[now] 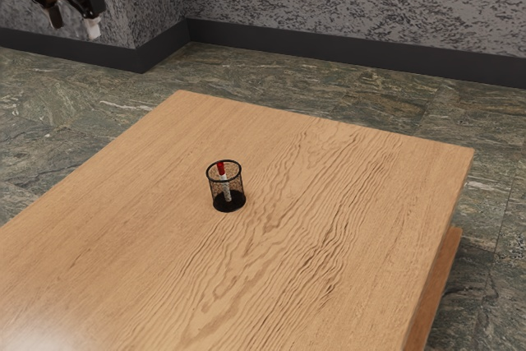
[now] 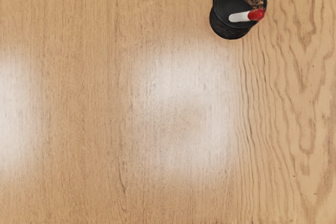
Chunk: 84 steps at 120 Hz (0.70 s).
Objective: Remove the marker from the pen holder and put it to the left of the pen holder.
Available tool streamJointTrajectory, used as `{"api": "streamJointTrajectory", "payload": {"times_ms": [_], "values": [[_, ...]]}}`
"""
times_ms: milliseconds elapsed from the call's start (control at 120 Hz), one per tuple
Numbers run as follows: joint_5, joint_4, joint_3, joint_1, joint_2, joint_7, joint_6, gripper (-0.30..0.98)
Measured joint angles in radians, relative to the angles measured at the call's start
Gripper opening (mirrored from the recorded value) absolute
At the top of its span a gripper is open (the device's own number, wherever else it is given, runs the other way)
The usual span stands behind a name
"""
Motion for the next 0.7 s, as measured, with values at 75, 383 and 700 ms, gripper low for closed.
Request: {"api": "streamJointTrajectory", "payload": {"times_ms": [75,383,700], "values": [[0.005,0.001,-0.006,-0.202,0.007,-0.014,-0.013,0.68],[0.085,-0.667,0.007,-0.090,-0.021,-0.098,0.389,0.68],[-0.031,-0.807,0.000,-0.129,0.046,-0.371,0.891,0.69]]}}
